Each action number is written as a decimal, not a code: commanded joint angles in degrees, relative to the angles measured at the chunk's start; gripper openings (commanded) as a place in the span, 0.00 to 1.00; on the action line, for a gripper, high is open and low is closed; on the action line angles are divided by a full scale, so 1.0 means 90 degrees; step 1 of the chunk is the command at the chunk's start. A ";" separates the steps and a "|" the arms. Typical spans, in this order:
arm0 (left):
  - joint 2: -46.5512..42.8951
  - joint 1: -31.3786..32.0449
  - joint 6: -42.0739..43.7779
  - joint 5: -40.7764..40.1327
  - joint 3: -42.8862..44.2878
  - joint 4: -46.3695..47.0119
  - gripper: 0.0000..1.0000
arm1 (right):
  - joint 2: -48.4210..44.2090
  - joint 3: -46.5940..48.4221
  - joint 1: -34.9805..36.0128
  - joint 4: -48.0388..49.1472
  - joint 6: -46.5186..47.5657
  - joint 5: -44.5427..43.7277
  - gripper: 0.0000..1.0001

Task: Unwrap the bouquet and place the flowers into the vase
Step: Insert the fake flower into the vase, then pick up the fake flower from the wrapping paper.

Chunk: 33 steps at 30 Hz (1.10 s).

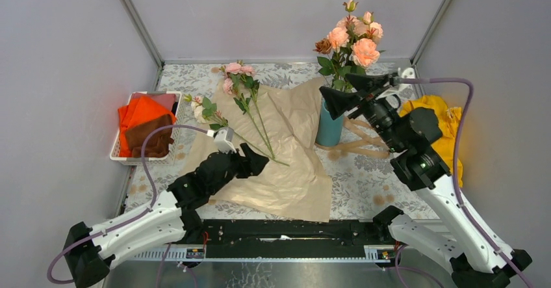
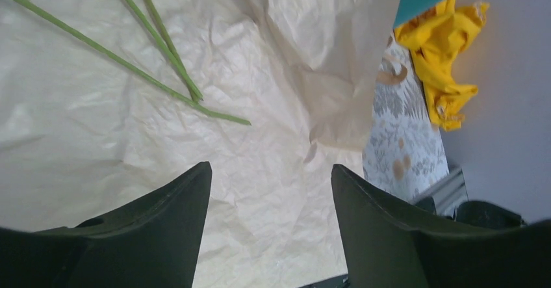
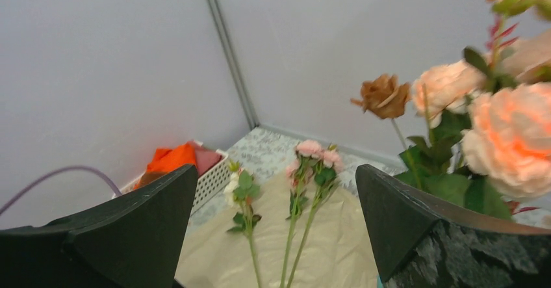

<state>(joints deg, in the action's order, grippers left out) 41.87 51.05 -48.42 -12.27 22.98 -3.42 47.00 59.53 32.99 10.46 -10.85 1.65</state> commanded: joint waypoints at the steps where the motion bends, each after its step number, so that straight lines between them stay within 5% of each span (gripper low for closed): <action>1: -0.0342 0.0036 -0.0138 -0.1287 0.0475 -0.0912 0.75 | 0.0338 0.0117 0.0025 -0.0277 -0.0382 0.0959 1.00; 5: -0.0713 0.0032 -0.0591 -0.2123 0.0637 -0.1681 0.75 | 0.0614 0.0163 0.0547 -0.0508 -0.0342 0.0974 1.00; 10: -0.1570 0.0033 -0.1144 -0.2799 0.0416 -0.2026 0.75 | 0.1255 0.0447 0.2334 -0.1118 0.0450 -0.0608 1.00; 14: -0.2392 0.0036 -0.1447 -0.3008 0.0066 -0.2107 0.74 | 0.1821 0.0324 0.3067 -0.1346 0.0296 -0.0836 1.00; 22: -0.3487 0.0034 -0.1949 -0.3527 0.0118 -0.3347 0.72 | 0.3186 0.0389 0.3270 -0.1919 -0.0022 -0.1033 0.98; 33: -0.2829 0.0035 -0.1700 -0.3477 0.0418 -0.3781 0.72 | 0.5765 0.1659 0.3268 -0.2955 -0.0026 -0.1577 0.89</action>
<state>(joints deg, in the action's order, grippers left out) 14.63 51.07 -63.70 -41.36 25.08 -35.79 95.94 69.71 62.08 -13.96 -11.27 -10.04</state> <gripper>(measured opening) 0.723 0.912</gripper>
